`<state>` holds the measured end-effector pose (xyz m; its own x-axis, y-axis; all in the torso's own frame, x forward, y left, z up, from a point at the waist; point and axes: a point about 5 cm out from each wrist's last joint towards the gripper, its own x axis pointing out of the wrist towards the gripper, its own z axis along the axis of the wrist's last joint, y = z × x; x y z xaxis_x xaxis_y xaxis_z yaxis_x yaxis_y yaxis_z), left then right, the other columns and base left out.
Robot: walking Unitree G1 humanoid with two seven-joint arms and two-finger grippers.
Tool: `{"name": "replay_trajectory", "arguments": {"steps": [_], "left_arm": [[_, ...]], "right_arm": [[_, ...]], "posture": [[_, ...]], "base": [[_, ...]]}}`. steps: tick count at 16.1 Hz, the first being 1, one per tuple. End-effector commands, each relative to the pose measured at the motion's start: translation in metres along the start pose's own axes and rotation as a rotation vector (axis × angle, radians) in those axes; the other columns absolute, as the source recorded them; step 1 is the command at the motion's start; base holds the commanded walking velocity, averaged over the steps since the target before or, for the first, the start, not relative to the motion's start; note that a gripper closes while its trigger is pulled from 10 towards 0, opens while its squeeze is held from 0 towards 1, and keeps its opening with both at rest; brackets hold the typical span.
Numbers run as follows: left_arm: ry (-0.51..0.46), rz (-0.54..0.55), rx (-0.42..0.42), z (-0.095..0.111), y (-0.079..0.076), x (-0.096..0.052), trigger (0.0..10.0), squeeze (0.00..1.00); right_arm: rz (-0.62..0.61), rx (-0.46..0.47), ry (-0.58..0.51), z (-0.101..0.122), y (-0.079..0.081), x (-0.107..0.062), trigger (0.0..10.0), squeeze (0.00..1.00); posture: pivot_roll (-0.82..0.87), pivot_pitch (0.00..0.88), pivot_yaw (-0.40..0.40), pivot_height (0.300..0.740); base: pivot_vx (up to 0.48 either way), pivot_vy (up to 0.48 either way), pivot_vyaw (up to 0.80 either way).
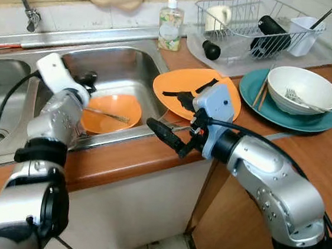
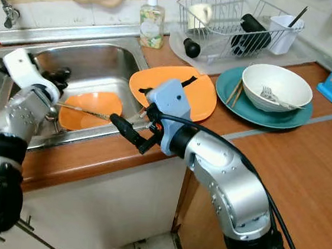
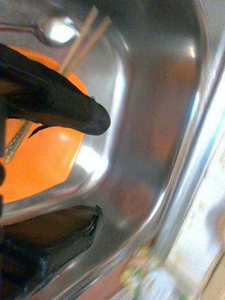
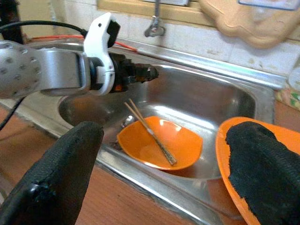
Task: Kitchen organization
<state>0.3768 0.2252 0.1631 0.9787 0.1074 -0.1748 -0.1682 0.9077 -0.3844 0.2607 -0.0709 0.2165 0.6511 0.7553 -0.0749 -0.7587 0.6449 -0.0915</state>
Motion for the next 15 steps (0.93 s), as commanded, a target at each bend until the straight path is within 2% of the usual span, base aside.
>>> {"name": "replay_trajectory", "arguments": {"steps": [1,3,4,5,7,8,10,12,13,14,15], "left_arm": [[-0.001,-0.088,0.08,0.001,-0.01,-0.005,10.0,0.02],[-0.014,-0.167,0.145,-0.001,-0.016,-0.013,10.0,0.0],[-0.032,-0.233,0.261,-0.005,-0.02,-0.025,10.0,0.0],[-0.035,-0.249,0.331,-0.007,-0.02,-0.03,10.0,0.0],[-0.039,-0.263,0.391,-0.009,-0.02,-0.036,10.0,0.0],[-0.034,-0.298,0.396,-0.011,-0.022,-0.041,10.0,1.0],[-0.017,-0.348,0.43,-0.018,-0.03,-0.052,10.0,1.0],[-0.007,-0.369,0.425,-0.023,-0.035,-0.056,10.0,1.0],[-0.001,-0.371,0.392,-0.024,-0.037,-0.056,10.0,0.85],[0.001,-0.37,0.344,-0.023,-0.038,-0.055,10.0,0.29],[0.006,-0.372,0.299,-0.022,-0.04,-0.055,10.0,0.17]], "right_arm": [[-0.077,0.013,-0.003,-0.001,-0.007,-0.004,10.0,1.0],[-0.144,0.038,-0.009,-0.001,-0.013,-0.007,10.0,1.0],[-0.237,0.087,-0.013,-0.003,-0.022,-0.012,10.0,1.0],[-0.316,0.124,0.005,-0.007,-0.03,-0.016,10.0,1.0],[-0.414,0.167,0.039,-0.014,-0.041,-0.023,10.0,1.0],[-0.462,0.198,0.048,-0.018,-0.046,-0.027,10.0,1.0],[-0.54,0.244,0.106,-0.028,-0.052,-0.036,10.0,1.0],[-0.586,0.289,0.168,-0.035,-0.054,-0.041,10.0,1.0],[-0.609,0.31,0.188,-0.038,-0.056,-0.043,10.0,1.0],[-0.621,0.334,0.203,-0.04,-0.058,-0.043,10.0,0.55],[-0.628,0.347,0.221,-0.042,-0.06,-0.044,10.0,0.07]], "posture": [[-0.16,0.0,0.083,0.74],[-0.16,0.0,0.08,0.74],[-0.16,0.0,0.078,0.74],[-0.16,0.0,0.076,0.74],[-0.15,0.0,0.073,0.74],[-0.15,0.0,0.07,0.74],[-0.15,0.0,0.07,0.74],[-0.16,0.0,0.071,0.74],[-0.16,0.0,0.071,0.74],[-0.16,0.0,0.072,0.74],[-0.16,0.0,0.073,0.74]], "base": [[0.0,0.0,0.0],[0.0,0.0,0.0],[0.0,0.0,0.0],[0.0,0.0,0.0],[0.0,0.0,0.0],[0.0,0.0,0.0],[0.0,0.0,0.0],[0.0,0.0,0.0],[0.0,0.0,0.0],[0.0,0.0,0.0],[0.0,0.0,0.0]]}}
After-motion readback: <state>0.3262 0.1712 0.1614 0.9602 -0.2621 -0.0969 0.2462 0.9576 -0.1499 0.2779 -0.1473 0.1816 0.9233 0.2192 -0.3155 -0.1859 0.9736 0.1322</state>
